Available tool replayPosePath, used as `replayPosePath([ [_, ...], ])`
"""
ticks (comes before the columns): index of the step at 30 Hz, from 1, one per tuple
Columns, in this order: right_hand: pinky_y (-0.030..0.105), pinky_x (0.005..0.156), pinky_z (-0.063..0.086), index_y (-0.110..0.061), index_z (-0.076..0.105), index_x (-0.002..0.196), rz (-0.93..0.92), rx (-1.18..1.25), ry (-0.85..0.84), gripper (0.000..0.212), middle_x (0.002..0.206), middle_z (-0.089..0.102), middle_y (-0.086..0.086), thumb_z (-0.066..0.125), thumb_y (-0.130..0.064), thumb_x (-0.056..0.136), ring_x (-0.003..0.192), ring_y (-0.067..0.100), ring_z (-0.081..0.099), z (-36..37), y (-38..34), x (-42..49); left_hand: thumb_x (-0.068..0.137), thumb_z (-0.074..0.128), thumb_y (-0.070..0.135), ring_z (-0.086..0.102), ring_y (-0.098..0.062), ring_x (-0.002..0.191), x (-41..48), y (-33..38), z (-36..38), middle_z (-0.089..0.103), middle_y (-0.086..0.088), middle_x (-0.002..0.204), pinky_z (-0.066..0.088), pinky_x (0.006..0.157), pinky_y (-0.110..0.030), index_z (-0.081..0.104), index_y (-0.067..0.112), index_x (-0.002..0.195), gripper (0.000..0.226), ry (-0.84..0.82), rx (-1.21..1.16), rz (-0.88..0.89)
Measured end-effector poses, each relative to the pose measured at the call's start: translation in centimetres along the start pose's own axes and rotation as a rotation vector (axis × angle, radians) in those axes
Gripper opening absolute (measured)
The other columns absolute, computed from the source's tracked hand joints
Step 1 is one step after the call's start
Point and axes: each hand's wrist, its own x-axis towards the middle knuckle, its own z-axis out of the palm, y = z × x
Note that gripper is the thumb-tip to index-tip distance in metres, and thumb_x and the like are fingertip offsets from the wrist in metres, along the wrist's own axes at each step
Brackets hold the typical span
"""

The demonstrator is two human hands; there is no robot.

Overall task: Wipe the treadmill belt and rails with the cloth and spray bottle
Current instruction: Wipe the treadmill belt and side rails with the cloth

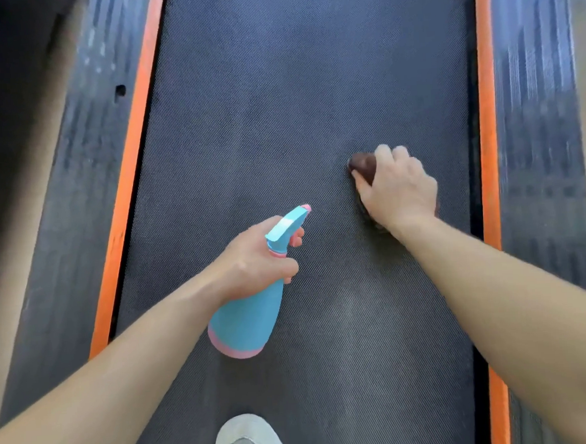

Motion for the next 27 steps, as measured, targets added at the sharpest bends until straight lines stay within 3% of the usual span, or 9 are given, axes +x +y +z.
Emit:
replayPosePath([
  [3,0.044,0.067,0.051,-0.011,0.054,0.121,0.025,0.007,0.048,0.052,0.11,0.056,0.014,0.063,-0.052,0.089,0.094,0.038,0.059,0.6,-1.1,-4.0,0.074,0.071,0.012,0.064,-0.003,0.08,0.0,0.2,-0.5,0.071,0.014,0.111,0.053,0.074,-0.02,0.066,0.036,0.116,0.048,0.018,0.003,0.004],
  [6,0.04,0.055,0.048,-0.014,0.059,0.102,-0.174,-0.019,-0.001,0.043,0.093,0.054,0.01,0.07,-0.049,0.081,0.077,0.034,0.057,1.6,-1.5,-13.2,0.072,0.069,0.017,0.065,0.001,0.073,0.0,0.7,-1.1,0.07,0.015,0.109,0.052,0.073,-0.019,0.066,0.037,0.121,0.053,0.036,-0.017,0.005],
  [9,0.039,0.053,0.047,-0.017,0.058,0.096,-0.337,-0.064,-0.002,0.041,0.09,0.055,0.007,0.07,-0.053,0.081,0.076,0.032,0.059,1.7,-0.2,-11.4,0.079,0.07,0.008,0.062,0.003,0.066,0.0,1.0,-0.9,0.07,0.014,0.098,0.047,0.063,-0.015,0.067,0.032,0.111,0.04,0.068,-0.018,-0.022],
  [11,0.041,0.059,0.05,-0.017,0.058,0.107,-0.229,-0.088,0.011,0.045,0.1,0.057,0.009,0.06,-0.057,0.088,0.087,0.034,0.061,0.7,-0.2,-7.2,0.081,0.068,0.006,0.066,-0.002,0.073,0.0,0.9,-0.6,0.071,0.014,0.103,0.049,0.065,-0.015,0.066,0.034,0.112,0.042,0.05,-0.007,-0.021],
  [15,0.047,0.076,0.05,-0.017,0.049,0.13,0.079,0.049,-0.05,0.055,0.122,0.052,0.011,0.053,-0.058,0.094,0.108,0.036,0.056,-0.6,-0.2,-3.0,0.081,0.065,0.002,0.068,-0.001,0.066,-0.4,0.5,-0.1,0.07,0.011,0.113,0.051,0.065,-0.01,0.065,0.033,0.126,0.055,0.002,-0.047,-0.001],
  [18,0.043,0.064,0.052,-0.013,0.056,0.117,-0.021,0.028,-0.003,0.051,0.107,0.055,0.012,0.063,-0.054,0.088,0.092,0.036,0.06,-0.2,0.5,-8.0,0.08,0.065,0.003,0.067,-0.004,0.074,-0.6,0.4,0.2,0.069,0.011,0.113,0.057,0.075,-0.02,0.064,0.034,0.13,0.059,-0.039,-0.021,-0.002],
  [22,0.04,0.054,0.049,-0.014,0.06,0.095,-0.118,-0.008,0.004,0.041,0.09,0.052,0.009,0.075,-0.048,0.079,0.076,0.033,0.056,1.4,2.7,-16.5,0.063,0.063,0.023,0.067,-0.005,0.088,-1.1,0.6,0.7,0.068,0.02,0.112,0.059,0.091,-0.033,0.063,0.041,0.13,0.069,-0.075,0.021,-0.019],
  [25,0.039,0.053,0.048,-0.014,0.059,0.09,-0.077,-0.028,0.012,0.04,0.087,0.052,0.009,0.077,-0.048,0.078,0.074,0.033,0.055,1.9,2.9,-17.4,0.064,0.061,0.021,0.068,-0.006,0.073,-1.2,0.8,1.2,0.07,0.01,0.111,0.06,0.083,-0.03,0.065,0.034,0.126,0.064,-0.109,-0.019,-0.003],
  [27,0.039,0.054,0.048,-0.015,0.059,0.09,-0.07,-0.017,0.017,0.039,0.087,0.052,0.008,0.075,-0.049,0.08,0.074,0.033,0.056,1.9,2.7,-17.2,0.069,0.065,0.014,0.065,-0.005,0.069,-1.2,1.0,1.3,0.071,0.006,0.106,0.057,0.07,-0.021,0.069,0.029,0.108,0.041,-0.12,-0.012,-0.002],
])
